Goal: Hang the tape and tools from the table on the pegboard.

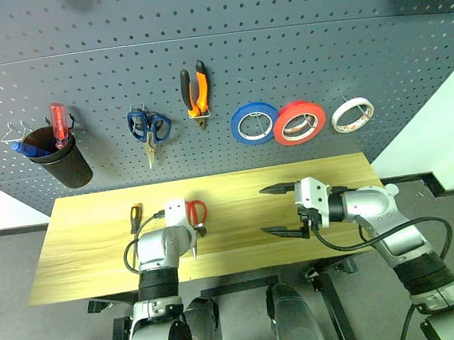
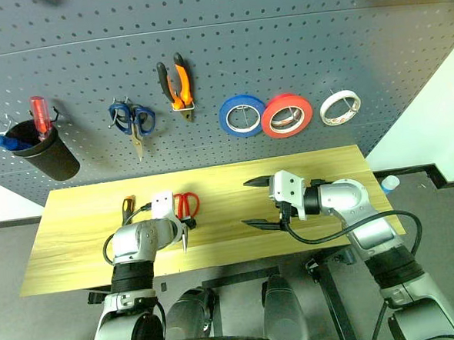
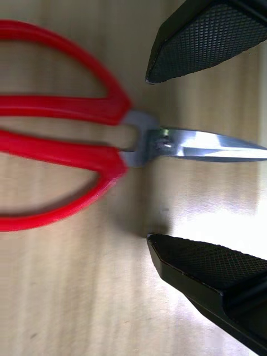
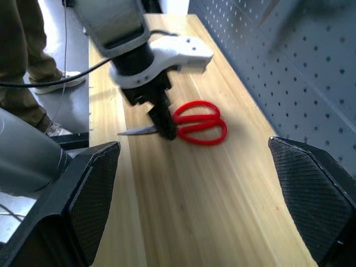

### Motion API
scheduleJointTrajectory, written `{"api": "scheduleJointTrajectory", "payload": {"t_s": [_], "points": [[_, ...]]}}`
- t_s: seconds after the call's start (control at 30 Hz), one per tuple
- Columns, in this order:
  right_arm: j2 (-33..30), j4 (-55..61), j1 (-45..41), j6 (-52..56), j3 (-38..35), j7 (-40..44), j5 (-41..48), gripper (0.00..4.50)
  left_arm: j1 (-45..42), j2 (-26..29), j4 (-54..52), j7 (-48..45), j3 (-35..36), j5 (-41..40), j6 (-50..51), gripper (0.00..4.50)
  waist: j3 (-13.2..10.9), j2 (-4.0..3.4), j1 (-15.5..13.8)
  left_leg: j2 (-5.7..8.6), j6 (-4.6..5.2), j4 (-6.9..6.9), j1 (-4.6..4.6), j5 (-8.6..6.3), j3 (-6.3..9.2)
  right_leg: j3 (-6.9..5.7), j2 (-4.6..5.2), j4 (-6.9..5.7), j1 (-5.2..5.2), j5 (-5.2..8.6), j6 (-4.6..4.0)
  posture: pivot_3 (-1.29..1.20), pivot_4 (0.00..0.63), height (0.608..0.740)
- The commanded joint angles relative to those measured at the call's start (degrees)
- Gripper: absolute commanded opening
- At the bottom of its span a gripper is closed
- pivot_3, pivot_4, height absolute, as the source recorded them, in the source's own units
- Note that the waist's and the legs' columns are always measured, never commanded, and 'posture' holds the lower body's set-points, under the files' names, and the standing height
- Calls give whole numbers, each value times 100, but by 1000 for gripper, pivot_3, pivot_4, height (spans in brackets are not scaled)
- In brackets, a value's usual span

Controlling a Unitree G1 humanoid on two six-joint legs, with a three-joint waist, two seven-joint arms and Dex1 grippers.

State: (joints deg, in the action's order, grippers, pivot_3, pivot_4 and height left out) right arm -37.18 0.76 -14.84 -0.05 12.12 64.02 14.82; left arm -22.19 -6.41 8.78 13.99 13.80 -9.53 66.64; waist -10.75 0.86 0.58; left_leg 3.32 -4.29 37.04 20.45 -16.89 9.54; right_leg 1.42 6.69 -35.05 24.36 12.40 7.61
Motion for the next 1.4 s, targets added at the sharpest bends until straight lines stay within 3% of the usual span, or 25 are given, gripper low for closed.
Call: {"api": "scheduleJointTrajectory", "payload": {"t_s": [0.03, 0.1, 0.2, 0.47, 0.5, 0.73, 0.83, 0.93, 1.0, 1.13, 1.2, 1.27, 1.4], "points": [[-67, 200, 146, -96, -180, 9, 24, 4467, -166, 1, 346, -36, 162, -32, -240, 4500, 0, 0, 1, 0, 0, 0, 0, 0, 0, 0, 0, 0, -1, 0, 0, -23, 147, 738], [-67, 262, 210, -80, -210, -18, 19, 4467, -260, 2, 486, 9, 245, -31, -199, 4500, 1, -1, 12, 1, -1, 3, -2, 0, -3, 1, 1, 0, -2, -1, 2, -23, 147, 738], [-31, 290, 224, -79, -245, -86, 5, 4500, -355, -48, 616, 59, 379, -68, -155, 3912, 1, -2, 15, 1, -1, 5, -4, 0, -3, 1, 1, -1, -5, -3, 5, -34, 143, 738], [81, 220, 109, -123, -248, -179, -41, 4500, -462, -98, 654, 137, 490, -51, -136, 1204, 3, -2, 8, 3, -2, 9, -4, 1, -3, 1, 3, 0, -8, -5, 8, -29, 137, 738], [89, 212, 98, -125, -243, -184, -46, 4500, -465, -97, 651, 142, 503, -54, -127, 1043, 3, -2, 8, 2, -2, 9, -4, 1, -3, 1, 2, 0, -8, -5, 8, -29, 137, 738], [175, 177, 30, -164, -220, -225, -102, 4500, -392, -29, 390, -59, 393, -93, -60, 1041, 4, -3, 9, 3, -4, 9, -5, 2, -3, 1, 2, -1, -9, -6, 9, -27, 130, 738], [269, 295, 33, -132, -294, -204, 80, 4500, 40, 308, -722, -804, -122, -303, -137, 1040, 4, -1, 41, 2, -5, 9, -4, 3, -4, 1, 3, 0, -8, -6, 8, -32, 129, 738], [315, 400, 63, -16, -341, -104, 305, 4500, 906, 1140, -2103, -1930, -740, -533, -666, 1040, 4, -2, 72, 0, -28, 3, -2, 13, -5, 3, 1, -3, 0, -6, 7, -40, 124, 738], [316, 436, 74, 76, -355, -23, 436, 4500, 1410, 1479, -2758, -2371, -554, -858, -704, 1040, 6, -6, 64, -4, -28, 1, -4, 11, -6, 5, -1, -5, 2, -6, 5, -35, 127, 738], [340, 422, 67, 172, -368, 145, 650, 4500, 2691, 2449, -3679, -3998, 110, -1273, -2505, 1040, 7, -8, 40, -3, -11, 3, -3, 1, -9, 7, 0, -2, 1, -6, 2, -8, 122, 738], [370, 342, 29, 136, -355, 166, 633, 4500, 3097, 2560, -3835, -4752, 720, -1810, -3332, 1040, 8, -9, 19, -5, -10, 2, -3, 1, -9, 7, 0, -1, 1, 0, -11, 4, 119, 738], [403, 276, -16, 100, -350, 202, 625, 4500, 3255, 2554, -3905, -5203, 1296, -2489, -3747, 1040, 9, -8, -34, -5, -9, 4, 0, 0, -9, 6, 0, 0, -1, 3, -23, 11, 117, 738], [596, 241, -239, 118, -402, 281, 812, 4500, 2725, 2608, -3752, -5266, 2307, -3569, -4420, 1040, 12, -6, -110, -5, -9, 14, -6, 1, -10, 5, 0, 5, -13, -3, -33, 28, 107, 738]]}}
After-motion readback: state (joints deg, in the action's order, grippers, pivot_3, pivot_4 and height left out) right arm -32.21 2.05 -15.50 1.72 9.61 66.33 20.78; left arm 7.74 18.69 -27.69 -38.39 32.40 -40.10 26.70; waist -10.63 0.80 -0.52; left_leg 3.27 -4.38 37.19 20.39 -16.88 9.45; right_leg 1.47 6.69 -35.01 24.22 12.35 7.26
